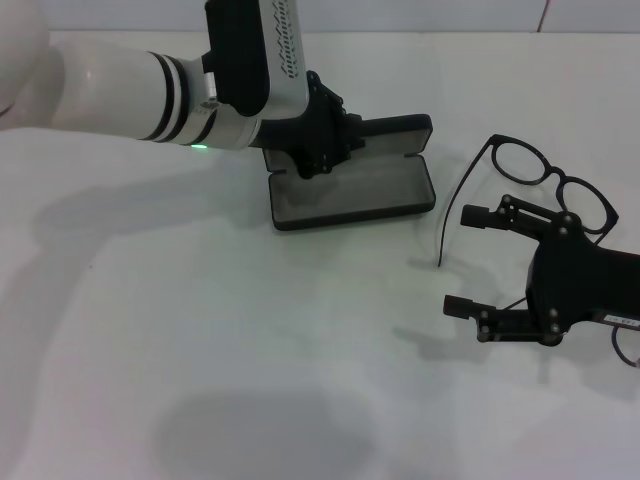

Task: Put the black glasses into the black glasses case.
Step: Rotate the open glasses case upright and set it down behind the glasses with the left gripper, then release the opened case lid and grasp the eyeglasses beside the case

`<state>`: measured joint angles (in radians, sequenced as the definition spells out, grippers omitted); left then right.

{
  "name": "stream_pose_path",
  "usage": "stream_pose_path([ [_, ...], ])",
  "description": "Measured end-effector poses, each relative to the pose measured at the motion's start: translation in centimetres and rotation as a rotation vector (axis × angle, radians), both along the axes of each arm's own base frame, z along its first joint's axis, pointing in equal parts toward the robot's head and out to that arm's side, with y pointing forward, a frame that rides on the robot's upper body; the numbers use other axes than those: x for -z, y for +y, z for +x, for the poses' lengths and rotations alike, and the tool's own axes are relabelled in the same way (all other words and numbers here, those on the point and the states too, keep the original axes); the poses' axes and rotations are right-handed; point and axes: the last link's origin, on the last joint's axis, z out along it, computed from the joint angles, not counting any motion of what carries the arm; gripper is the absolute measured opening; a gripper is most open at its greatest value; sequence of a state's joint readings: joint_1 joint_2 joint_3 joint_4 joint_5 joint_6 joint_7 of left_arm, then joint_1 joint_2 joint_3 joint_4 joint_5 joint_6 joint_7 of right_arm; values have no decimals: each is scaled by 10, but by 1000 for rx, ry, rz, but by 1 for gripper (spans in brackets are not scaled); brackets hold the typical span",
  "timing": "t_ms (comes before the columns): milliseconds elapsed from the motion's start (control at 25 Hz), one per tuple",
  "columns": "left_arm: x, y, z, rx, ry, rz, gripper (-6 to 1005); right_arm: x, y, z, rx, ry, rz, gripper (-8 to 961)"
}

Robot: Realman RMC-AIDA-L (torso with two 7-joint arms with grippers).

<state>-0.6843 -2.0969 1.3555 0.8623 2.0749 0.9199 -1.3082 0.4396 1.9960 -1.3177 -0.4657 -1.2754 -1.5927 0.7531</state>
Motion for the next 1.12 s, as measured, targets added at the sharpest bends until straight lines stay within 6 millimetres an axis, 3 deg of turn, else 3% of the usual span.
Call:
stream_pose_path([
  [480, -10, -3, 11, -9, -39, 2, 367, -1, -2, 3, 9, 0, 2, 884],
  [760, -35, -36, 28, -76, -395, -208, 464, 0, -1, 3, 18, -2, 3, 876],
  [920, -47, -53, 4, -140, -669, -256, 465, -2, 0, 5, 31, -3, 0, 870],
  [1120, -32, -70, -43, -241, -822, -184, 464, -9, 4, 8, 74, -7, -16, 863],
])
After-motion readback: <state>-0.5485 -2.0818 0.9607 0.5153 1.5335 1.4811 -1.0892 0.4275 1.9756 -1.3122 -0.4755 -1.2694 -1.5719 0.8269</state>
